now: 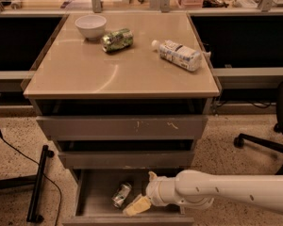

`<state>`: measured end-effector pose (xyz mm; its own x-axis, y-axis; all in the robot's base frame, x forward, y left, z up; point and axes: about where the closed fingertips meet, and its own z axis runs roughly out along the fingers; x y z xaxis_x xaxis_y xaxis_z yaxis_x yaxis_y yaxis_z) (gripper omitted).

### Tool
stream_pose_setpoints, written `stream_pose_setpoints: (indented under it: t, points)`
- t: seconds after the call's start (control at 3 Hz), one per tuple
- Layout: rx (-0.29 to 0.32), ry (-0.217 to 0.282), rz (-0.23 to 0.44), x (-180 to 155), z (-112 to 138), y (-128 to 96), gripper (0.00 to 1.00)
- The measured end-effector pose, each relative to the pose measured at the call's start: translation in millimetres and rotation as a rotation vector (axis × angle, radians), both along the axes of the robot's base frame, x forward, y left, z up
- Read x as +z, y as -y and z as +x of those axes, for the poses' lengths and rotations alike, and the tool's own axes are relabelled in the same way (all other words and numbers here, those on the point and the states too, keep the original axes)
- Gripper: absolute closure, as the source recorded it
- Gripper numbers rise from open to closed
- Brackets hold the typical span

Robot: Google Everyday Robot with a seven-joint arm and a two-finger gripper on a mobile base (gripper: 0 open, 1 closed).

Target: Pick 7up can from bottom drawer and place on counter

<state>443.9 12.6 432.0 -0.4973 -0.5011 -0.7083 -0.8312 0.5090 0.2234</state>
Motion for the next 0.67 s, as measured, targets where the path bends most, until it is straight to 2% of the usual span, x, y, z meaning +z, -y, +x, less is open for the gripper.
stream_pose_setpoints:
  t: [0.33, 0.67]
  points:
    - [-0.047, 0.066, 0.0, -23.5, 12.6, -11.9, 0.0]
    - [-0.081, 0.135, -0.002, -64.9, 22.9, -35.1, 0.0]
